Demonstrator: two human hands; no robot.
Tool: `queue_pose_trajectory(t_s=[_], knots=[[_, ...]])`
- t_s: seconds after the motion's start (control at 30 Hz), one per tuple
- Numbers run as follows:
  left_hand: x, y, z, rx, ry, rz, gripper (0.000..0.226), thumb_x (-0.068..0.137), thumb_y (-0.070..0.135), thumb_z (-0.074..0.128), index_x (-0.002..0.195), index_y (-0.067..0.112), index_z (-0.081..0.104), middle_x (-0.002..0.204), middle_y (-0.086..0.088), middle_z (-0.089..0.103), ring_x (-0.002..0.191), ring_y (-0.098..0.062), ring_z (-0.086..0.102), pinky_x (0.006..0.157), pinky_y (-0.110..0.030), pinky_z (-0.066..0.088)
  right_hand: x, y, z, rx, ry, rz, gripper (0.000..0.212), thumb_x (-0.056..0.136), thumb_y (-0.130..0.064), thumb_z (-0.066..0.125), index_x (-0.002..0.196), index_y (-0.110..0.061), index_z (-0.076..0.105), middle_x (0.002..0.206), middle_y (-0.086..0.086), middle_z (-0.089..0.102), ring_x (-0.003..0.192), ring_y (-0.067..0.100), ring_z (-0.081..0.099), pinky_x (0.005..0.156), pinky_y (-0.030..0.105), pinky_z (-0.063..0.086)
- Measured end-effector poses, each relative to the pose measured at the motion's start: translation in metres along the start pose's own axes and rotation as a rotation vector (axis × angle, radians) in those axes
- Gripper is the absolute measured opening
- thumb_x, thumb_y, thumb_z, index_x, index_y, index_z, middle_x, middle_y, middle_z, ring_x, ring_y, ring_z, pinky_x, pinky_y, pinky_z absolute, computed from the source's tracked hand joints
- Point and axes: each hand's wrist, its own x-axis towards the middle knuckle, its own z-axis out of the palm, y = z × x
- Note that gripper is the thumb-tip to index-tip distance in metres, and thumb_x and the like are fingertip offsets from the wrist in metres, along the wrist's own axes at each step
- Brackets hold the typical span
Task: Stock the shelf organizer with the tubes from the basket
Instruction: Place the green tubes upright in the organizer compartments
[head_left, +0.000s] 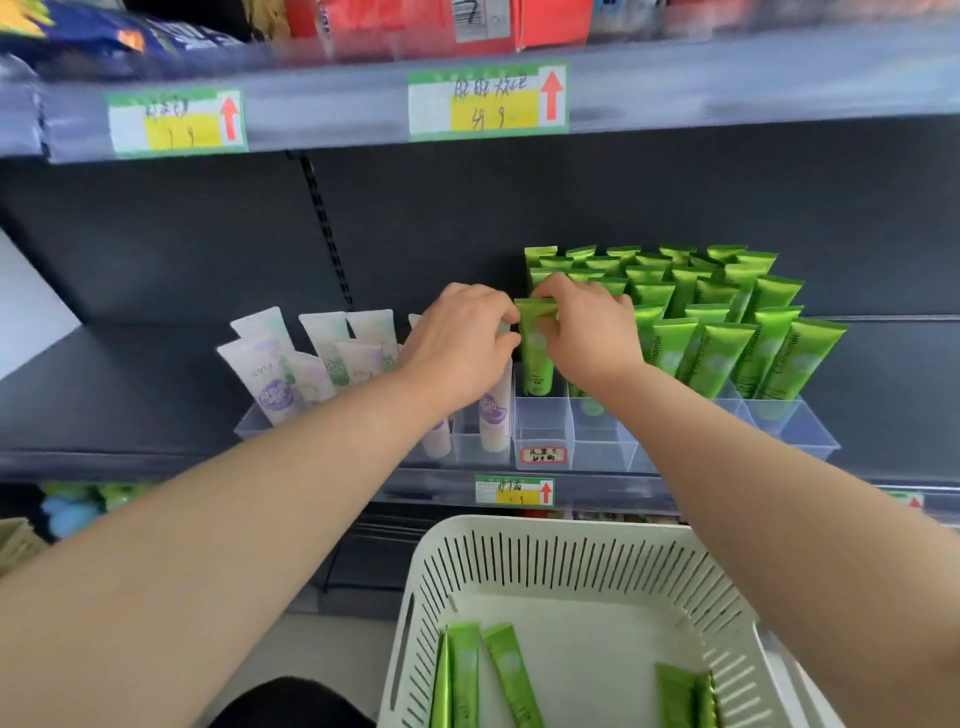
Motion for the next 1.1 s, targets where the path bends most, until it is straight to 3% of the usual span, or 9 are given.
queue_pose_trajectory(t_s=[0.23, 0.57, 0.8, 0.97, 1.1], knots=[[-0.011, -0.008, 0.006, -0.007, 0.000, 0.084, 0.026, 0.097, 0.023, 0.053, 0.122, 0.018, 0.062, 0.133, 0.005, 0.056, 0.127, -0.012, 0.040, 0.096, -0.024, 0.034, -0.002, 0.005, 0.019, -0.168, -0.067, 0.059, 0.035, 0.093, -0.022, 0.051, 0.127, -0.023, 0.051, 0.117, 0.002, 0.064, 0.119, 0.028, 0.043, 0.092, 0.042, 0.030], [-0.023, 0.015, 0.000, 0.000, -0.011, 0.096, 0.028, 0.096, 0.019, 0.055, 0.124, 0.017, 0.060, 0.134, 0.004, 0.054, 0.129, -0.013, 0.037, 0.097, -0.026, 0.034, -0.025, 0.006, -0.008, -0.124, 0.022, -0.012, 0.036, 0.091, -0.020, 0.057, 0.126, -0.023, 0.053, 0.123, 0.002, 0.060, 0.120, 0.028, 0.044, 0.093, 0.045, 0.034], [-0.063, 0.040, 0.020, -0.050, -0.055, 0.095, 0.026, 0.094, 0.016, 0.057, 0.120, 0.017, 0.062, 0.129, 0.004, 0.058, 0.123, -0.016, 0.043, 0.098, -0.032, 0.039, -0.090, 0.021, -0.018, -0.119, 0.066, -0.019, 0.033, 0.090, -0.018, 0.057, 0.123, -0.022, 0.055, 0.120, 0.003, 0.061, 0.116, 0.029, 0.046, 0.087, 0.042, 0.035], [-0.114, 0.042, 0.066, -0.117, -0.149, -0.014, 0.022, 0.093, 0.013, 0.057, 0.114, 0.016, 0.064, 0.119, 0.001, 0.062, 0.115, -0.020, 0.050, 0.094, -0.035, 0.043, -0.156, 0.038, 0.014, -0.110, -0.095, 0.008, 0.035, 0.089, -0.015, 0.055, 0.123, -0.023, 0.055, 0.120, 0.001, 0.060, 0.114, 0.028, 0.047, 0.086, 0.041, 0.034], [-0.147, 0.030, 0.109, -0.040, -0.342, -0.216, 0.026, 0.092, 0.011, 0.054, 0.117, 0.015, 0.062, 0.122, -0.003, 0.061, 0.115, -0.023, 0.053, 0.091, -0.037, 0.046, -0.199, 0.046, 0.049, -0.116, -0.335, 0.041, 0.040, 0.089, -0.015, 0.053, 0.127, -0.028, 0.050, 0.123, -0.004, 0.057, 0.118, 0.023, 0.044, 0.090, 0.039, 0.033]])
